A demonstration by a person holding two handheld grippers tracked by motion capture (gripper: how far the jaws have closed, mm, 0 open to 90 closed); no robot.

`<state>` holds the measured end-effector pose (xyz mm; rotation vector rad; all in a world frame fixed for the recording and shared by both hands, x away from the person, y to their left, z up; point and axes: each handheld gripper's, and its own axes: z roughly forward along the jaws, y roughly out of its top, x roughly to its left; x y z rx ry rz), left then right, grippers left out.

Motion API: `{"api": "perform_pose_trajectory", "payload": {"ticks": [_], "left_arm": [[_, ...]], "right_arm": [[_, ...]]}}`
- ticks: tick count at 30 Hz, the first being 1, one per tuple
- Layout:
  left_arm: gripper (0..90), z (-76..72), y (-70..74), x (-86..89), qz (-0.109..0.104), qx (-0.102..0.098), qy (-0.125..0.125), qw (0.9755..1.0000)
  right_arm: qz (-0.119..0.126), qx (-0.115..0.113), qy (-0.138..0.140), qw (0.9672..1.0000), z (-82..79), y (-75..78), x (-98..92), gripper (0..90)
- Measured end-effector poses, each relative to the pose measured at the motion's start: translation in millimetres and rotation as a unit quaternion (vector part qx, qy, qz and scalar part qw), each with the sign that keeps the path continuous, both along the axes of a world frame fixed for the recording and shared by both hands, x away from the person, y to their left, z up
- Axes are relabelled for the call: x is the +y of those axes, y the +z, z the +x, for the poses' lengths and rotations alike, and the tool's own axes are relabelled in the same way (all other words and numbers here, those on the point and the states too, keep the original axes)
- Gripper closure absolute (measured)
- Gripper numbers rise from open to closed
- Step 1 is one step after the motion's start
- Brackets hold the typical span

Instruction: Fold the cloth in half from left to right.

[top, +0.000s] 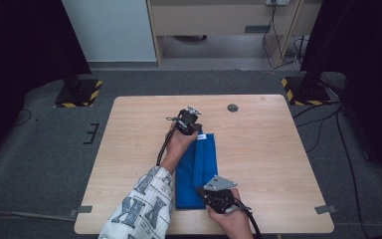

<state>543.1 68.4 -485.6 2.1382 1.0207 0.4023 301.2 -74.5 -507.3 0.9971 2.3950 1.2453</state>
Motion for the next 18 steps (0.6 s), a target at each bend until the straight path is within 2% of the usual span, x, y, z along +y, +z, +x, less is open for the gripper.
{"api": "perform_pose_trajectory", "payload": {"ticks": [3, 18], "left_arm": [[89.2, 0.4, 0.1, -3.2, -0.006, -0.001, -0.001, 1.0], [89.1, 2.0, -8.3, -17.9, -0.006, 0.008, 0.001, 1.0]], "right_arm": [[0.002, 0.0, -0.003, 1.0, 0.2, 1.2, -4.4, 86.5], [-0.004, 0.014, -0.009, 0.9998, 0.7, -2.9, -19.9, 83.6]]}}
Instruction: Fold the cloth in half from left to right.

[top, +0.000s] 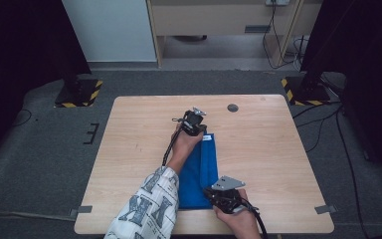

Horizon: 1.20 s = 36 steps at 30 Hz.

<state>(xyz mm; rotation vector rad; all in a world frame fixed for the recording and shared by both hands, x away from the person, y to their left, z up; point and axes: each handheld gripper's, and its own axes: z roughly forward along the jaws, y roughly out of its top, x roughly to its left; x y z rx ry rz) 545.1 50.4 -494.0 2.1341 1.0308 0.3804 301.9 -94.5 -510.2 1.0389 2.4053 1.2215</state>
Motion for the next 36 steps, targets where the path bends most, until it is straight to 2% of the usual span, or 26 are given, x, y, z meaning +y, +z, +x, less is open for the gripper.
{"api": "perform_pose_trajectory", "payload": {"ticks": [3, 7, 11, 15, 19, 27, 31, 36], "left_arm": [[88.8, 0.0, -0.9, -1.9, -0.004, 0.002, 0.0, 1.0], [84.9, -0.7, 0.1, -4.0, -0.027, -0.001, -0.001, 0.9996], [73.9, -1.7, 1.4, -6.1, -0.037, -0.012, -0.002, 0.9992], [57.3, -2.7, 5.4, -5.3, -0.047, -0.021, 0.007, 0.9987], [48.6, -5.3, 12.2, -1.2, -0.04, -0.03, 0.005, 0.9987], [32.9, -21.3, 23.5, 21.7, -0.032, -0.047, 0.001, 0.9984], [25.1, -29.0, 21.3, 38.1, -0.034, -0.037, 0.004, 0.9987], [15.1, -35.9, 17.4, 56.4, -0.037, -0.03, 0.01, 0.9988]], "right_arm": [[-0.001, 0.005, -0.005, 1.0, 0.1, -1.0, -2.8, 78.1], [-0.007, 0.01, -0.011, 0.9999, -0.6, -1.4, -5.5, 65.9], [-0.016, 0.013, -0.022, 0.9995, 0.8, -2.0, -10.8, 52.1], [-0.027, 0.016, -0.038, 0.9988, 2.8, -3.1, -17.7, 41.1], [-0.037, 0.02, -0.047, 0.998, 5.9, -6.0, -23.5, 33.8], [-0.049, 0.022, -0.056, 0.997, 10.1, -10.6, -31.0, 25.7], [-0.044, 0.015, -0.06, 0.9971, 15.0, -10.5, -34.5, 20.6], [-0.034, 0.012, -0.057, 0.9978, 30.0, -8.2, -30.0, 16.0]]}}
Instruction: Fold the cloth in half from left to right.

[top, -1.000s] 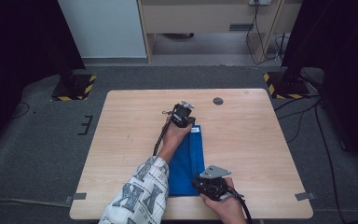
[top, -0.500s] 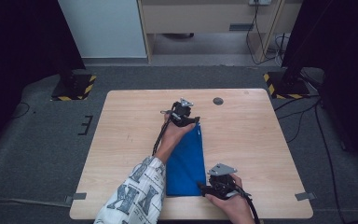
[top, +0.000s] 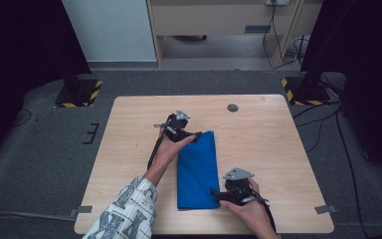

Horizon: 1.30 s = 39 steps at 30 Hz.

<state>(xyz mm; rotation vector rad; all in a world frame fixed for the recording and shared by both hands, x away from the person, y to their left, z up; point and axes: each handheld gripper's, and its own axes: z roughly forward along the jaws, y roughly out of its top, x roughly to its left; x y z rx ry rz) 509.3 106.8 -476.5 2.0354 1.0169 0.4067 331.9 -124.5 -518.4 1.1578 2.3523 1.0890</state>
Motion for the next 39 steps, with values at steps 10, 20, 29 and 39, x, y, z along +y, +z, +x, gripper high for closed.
{"api": "perform_pose_trajectory", "payload": {"ticks": [10, 20, 29, 39], "left_arm": [[8.3, -8.7, -3.5, 28.3, -0.002, 0.013, 0.003, 0.9999], [8.4, -13.8, -11.4, 31.4, 0.016, 0.015, -0.003, 0.9998], [11.5, -6.3, -13.0, 43.1, 0.002, 0.016, 0.036, 0.9992], [12.3, 1.5, -14.6, 53.6, -0.004, 0.017, 0.057, 0.9982]], "right_arm": [[0.009, -0.003, 0.008, 0.9999, 42.5, 6.8, 8.8, 9.2], [0.003, 0.005, -0.001, 1.0, 83.4, 6.1, 10.6, 11.2], [0.003, 0.017, -0.033, 0.9993, 119.1, 6.7, 8.1, 14.7], [0.009, 0.028, -0.036, 0.9989, 152.6, 12.7, 14.8, 22.9]]}}
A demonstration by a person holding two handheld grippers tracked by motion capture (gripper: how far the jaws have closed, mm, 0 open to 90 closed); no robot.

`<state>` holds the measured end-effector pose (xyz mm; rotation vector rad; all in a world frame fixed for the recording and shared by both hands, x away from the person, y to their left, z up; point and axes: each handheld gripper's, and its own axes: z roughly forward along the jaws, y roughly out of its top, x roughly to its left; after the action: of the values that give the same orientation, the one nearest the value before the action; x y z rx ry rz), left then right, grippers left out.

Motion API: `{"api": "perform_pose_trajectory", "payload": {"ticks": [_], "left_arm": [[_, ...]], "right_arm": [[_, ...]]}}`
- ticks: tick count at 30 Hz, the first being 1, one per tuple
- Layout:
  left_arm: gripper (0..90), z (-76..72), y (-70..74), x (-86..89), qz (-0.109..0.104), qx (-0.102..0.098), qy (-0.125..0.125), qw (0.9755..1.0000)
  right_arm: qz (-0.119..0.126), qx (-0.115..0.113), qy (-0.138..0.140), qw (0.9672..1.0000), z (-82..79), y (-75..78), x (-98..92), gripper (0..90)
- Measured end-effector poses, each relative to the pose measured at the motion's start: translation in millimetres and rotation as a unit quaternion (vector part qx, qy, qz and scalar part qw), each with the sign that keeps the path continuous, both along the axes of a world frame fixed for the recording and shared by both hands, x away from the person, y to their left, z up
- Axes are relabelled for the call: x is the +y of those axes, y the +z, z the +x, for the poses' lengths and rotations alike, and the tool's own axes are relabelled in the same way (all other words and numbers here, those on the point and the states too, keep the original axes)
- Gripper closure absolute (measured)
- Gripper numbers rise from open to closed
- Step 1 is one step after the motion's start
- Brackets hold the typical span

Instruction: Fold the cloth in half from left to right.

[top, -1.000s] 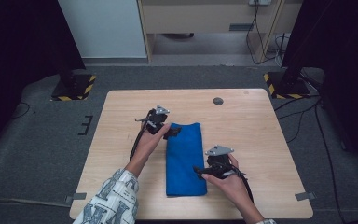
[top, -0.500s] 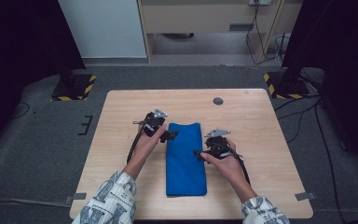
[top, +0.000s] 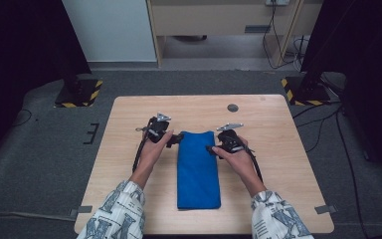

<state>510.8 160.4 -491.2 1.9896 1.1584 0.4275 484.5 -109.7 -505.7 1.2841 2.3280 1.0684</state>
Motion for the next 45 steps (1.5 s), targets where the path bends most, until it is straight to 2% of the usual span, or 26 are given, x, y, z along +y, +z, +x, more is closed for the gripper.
{"api": "perform_pose_trajectory", "payload": {"ticks": [2, 5, 9, 11, 14, 16, 19, 24, 29, 31, 33, 36, 37, 38, 40, 42, 45], "left_arm": [[12.3, 1.0, -1.8, -0.1, -0.004, 0.007, 0.003, 1.0], [12.7, 1.7, -3.2, -1.6, -0.001, 0.004, 0.004, 1.0], [19.5, 3.7, -8.5, -6.3, -0.004, 0.006, 0.001, 1.0], [22.5, 5.2, -12.9, -9.4, 0.002, 0.009, -0.002, 1.0], [25.7, 7.3, -19.8, -13.1, 0.015, 0.016, 0.0, 0.9998], [28.2, 8.9, -24.6, -14.5, 0.026, 0.023, 0.006, 0.9994], [29.4, 11.2, -30.6, -15.6, 0.027, 0.035, 0.012, 0.9989], [32.2, 12.5, -34.4, -17.8, 0.038, 0.036, 0.016, 0.9985], [35.4, 13.9, -37.3, -18.3, 0.033, 0.036, 0.016, 0.9987], [40.4, 13.3, -37.0, -19.4, 0.035, 0.033, 0.012, 0.9988], [47.7, 12.1, -36.3, -21.5, 0.033, 0.035, 0.005, 0.9989], [65.4, 9.6, -35.5, -24.5, 0.025, 0.041, -0.007, 0.9988], [65.4, 7.9, -34.9, -25.8, 0.023, 0.047, -0.009, 0.9986], [74.3, 6.3, -34.2, -27.5, 0.029, 0.048, -0.007, 0.9984], [79.6, 5.1, -33.3, -28.9, 0.03, 0.047, -0.011, 0.9984], [83.6, 3.5, -31.4, -29.1, 0.029, 0.038, -0.016, 0.9987], [85.9, 1.5, -26.0, -26.5, 0.008, 0.029, -0.01, 0.9995]], "right_arm": [[-0.004, 0.002, -0.005, 1.0, 6.8, -0.2, 2.1, 26.0], [-0.004, -0.003, -0.007, 1.0, 15.6, 1.4, 5.7, 33.1], [-0.004, -0.004, -0.009, 0.9999, 25.4, 4.0, 10.8, 40.4], [-0.013, -0.002, -0.005, 0.9999, 30.0, 3.9, 12.8, 44.2], [-0.028, 0.008, -0.011, 0.9995, 36.3, 0.8, 15.8, 45.6], [-0.032, 0.006, -0.018, 0.9993, 40.1, -1.7, 16.0, 45.0], [-0.03, 0.019, -0.031, 0.9989, 45.6, -6.5, 16.2, 42.8], [-0.025, 0.032, -0.051, 0.9979, 53.5, -14.6, 12.0, 41.8], [-0.013, 0.032, -0.043, 0.9985, 57.3, -19.6, 13.1, 44.5], [-0.01, 0.027, -0.041, 0.9987, 56.8, -20.3, 15.2, 50.7], [-0.006, 0.026, -0.031, 0.9992, 55.8, -20.4, 16.5, 60.9], [-0.01, 0.024, -0.017, 0.9995, 53.3, -20.7, 18.5, 76.3], [-0.01, 0.024, -0.017, 0.9995, 53.3, -20.7, 18.5, 76.3], [-0.006, 0.025, -0.015, 0.9995, 51.8, -21.2, 20.3, 83.7], [-0.007, 0.021, -0.014, 0.9997, 49.6, -20.9, 22.3, 84.9], [0.001, 0.015, -0.011, 0.9998, 46.8, -18.8, 22.8, 85.4], [0.016, 0.004, -0.011, 0.9998, 42.5, -13.1, 19.7, 85.5]]}}
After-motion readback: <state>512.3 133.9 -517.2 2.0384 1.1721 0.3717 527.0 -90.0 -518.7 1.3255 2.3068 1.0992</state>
